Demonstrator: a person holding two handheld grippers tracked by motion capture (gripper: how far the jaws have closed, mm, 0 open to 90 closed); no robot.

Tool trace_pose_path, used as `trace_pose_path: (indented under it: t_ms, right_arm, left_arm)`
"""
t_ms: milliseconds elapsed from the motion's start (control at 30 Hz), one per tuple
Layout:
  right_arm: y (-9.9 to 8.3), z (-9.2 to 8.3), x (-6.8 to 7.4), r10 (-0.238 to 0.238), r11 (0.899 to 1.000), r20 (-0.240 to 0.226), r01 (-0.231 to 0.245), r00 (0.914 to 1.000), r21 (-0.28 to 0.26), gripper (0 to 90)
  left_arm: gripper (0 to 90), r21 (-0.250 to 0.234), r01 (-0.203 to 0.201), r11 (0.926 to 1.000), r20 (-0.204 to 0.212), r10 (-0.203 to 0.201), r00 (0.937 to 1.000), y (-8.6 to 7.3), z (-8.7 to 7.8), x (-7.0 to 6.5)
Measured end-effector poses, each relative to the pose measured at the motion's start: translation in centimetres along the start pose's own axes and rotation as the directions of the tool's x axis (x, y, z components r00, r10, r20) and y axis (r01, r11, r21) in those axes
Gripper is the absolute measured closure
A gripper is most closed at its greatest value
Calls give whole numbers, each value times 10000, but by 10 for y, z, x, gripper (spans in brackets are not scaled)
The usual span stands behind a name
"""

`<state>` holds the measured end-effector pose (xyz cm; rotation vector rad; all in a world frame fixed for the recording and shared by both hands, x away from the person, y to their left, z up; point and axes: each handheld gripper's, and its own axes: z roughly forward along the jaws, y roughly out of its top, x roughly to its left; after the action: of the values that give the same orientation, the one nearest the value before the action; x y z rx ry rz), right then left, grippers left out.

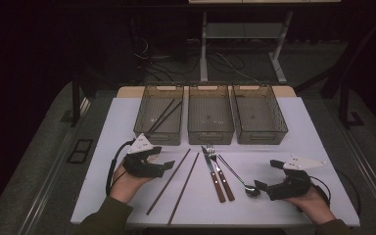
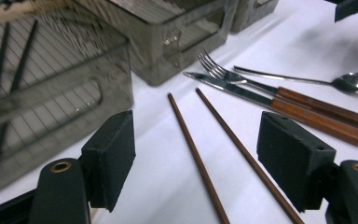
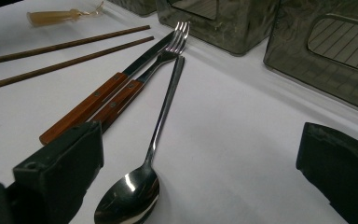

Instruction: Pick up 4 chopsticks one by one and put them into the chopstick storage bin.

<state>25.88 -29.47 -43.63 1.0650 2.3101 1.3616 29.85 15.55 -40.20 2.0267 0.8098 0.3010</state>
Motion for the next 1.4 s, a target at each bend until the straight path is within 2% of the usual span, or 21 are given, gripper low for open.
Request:
trace_pose_path:
  t_ms: [233, 333, 467, 600, 767, 900, 1067, 1400]
  right_arm:
    - [0, 0, 0, 57, 10000, 14, -57, 10000, 36, 8]
    - [-1, 0, 0, 9, 10000, 42, -9, 10000, 31, 8]
    - [-1, 0, 0, -22, 10000, 75, 21, 10000, 41, 8]
    - [-1, 0, 1, -28, 10000, 74, 27, 10000, 84, 8]
    - [-1, 0, 1, -43, 10000, 73, 43, 10000, 90, 7]
    - [-1, 0, 1, -44, 9999, 65, 44, 10000, 101, 8]
    - [-1, 1, 1, -46, 9999, 63, 46, 10000, 110, 8]
    - [-1, 1, 2, -60, 9999, 66, 59, 10000, 121, 8]
  left_arm:
    - [303, 300, 95, 9995, -4, -94, 10000, -14, 0, -7]
    - [350, 432, 257, 9987, -57, -255, 9997, -21, 0, -8]
    - [455, 635, 433, 9970, -2, -434, 9991, -26, 2, -7]
    - [591, 616, 621, 9962, 138, -631, 9979, -27, 4, -5]
    - [686, 1008, 612, 9930, 309, -646, 9974, -27, 8, -7]
    - [711, 1326, 571, 9895, 395, -628, 9972, -28, 15, -9]
    - [727, 1703, 234, 9851, 455, -316, 9985, -28, 21, -10]
    - [732, 2093, 243, 9775, 361, -326, 9988, -30, 27, -12]
